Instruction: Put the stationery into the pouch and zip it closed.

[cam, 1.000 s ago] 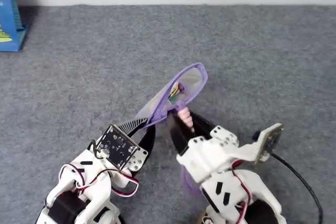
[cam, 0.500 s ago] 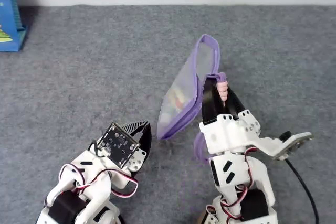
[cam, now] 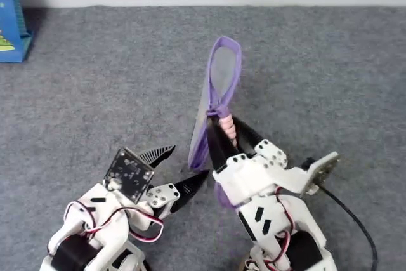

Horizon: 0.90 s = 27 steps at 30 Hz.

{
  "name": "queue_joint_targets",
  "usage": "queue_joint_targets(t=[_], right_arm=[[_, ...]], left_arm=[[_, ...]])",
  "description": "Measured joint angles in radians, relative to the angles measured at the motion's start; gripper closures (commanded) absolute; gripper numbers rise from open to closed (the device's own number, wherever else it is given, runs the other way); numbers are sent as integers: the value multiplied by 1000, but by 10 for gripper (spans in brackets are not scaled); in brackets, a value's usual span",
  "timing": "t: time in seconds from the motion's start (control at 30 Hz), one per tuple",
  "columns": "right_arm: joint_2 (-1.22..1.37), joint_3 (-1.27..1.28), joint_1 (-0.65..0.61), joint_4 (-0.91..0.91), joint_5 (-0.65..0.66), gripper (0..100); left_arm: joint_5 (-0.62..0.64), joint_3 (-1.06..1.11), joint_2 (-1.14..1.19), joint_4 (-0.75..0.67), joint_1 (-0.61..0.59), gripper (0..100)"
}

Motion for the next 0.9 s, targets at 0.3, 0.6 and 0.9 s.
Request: queue_joint_targets(t=[0.3,0.6,0.9], right_arm=[[0,-146,-18,164,71,991],[2,-221,-95,255,81,991],[2,-241,-129,267,81,991]], left_arm=[[6,-9,0,-106,0,792],[6,-9,0,-153,0,794],[6,-9,0,-161,81,794]])
